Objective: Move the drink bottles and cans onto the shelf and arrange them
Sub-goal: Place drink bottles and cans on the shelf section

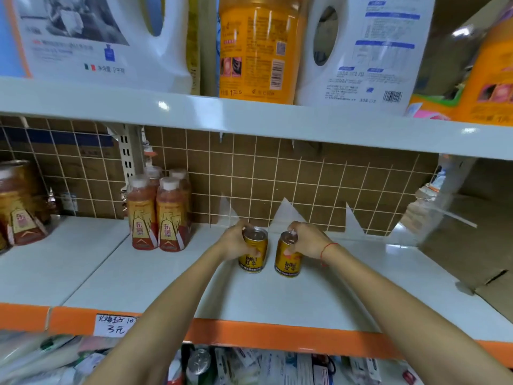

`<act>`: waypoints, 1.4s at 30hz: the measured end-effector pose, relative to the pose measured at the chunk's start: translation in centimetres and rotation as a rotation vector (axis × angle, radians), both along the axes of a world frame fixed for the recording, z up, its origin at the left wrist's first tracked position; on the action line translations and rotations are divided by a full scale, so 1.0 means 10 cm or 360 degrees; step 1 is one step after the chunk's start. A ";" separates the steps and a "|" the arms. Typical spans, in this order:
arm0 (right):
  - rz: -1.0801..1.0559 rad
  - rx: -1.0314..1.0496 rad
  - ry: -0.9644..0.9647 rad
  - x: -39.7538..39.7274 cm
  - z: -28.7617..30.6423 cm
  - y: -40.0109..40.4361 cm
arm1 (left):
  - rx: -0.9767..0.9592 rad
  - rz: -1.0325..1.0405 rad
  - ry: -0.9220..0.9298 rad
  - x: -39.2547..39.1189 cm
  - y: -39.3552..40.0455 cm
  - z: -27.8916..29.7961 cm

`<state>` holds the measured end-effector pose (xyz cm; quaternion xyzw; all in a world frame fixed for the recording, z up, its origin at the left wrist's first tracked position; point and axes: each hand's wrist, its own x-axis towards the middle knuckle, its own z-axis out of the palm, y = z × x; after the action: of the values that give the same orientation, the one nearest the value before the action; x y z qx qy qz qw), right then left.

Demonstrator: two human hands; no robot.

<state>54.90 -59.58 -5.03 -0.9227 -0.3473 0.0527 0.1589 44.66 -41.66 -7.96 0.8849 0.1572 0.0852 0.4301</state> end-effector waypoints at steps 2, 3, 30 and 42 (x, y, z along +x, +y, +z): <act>0.0001 0.0092 0.0039 0.03 -0.04 -0.01 | -0.0044 0.0014 -0.0033 0.01 0.00 -0.03; 0.0004 0.0149 0.0081 0.03 -0.05 -0.02 | -0.0059 0.0017 -0.0050 0.01 -0.01 -0.04; -0.0366 0.0826 0.0219 0.06 -0.76 0.19 | 0.0038 0.0126 -0.0093 0.33 0.10 -0.52; -0.0409 0.0851 0.0193 0.35 -0.80 0.44 | -0.0076 0.0193 -0.0210 0.63 0.27 -0.56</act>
<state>58.41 -55.20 -13.05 -0.8796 -0.2193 -0.0063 0.4220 50.96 -38.98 -13.57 0.8557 0.1838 0.1655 0.4545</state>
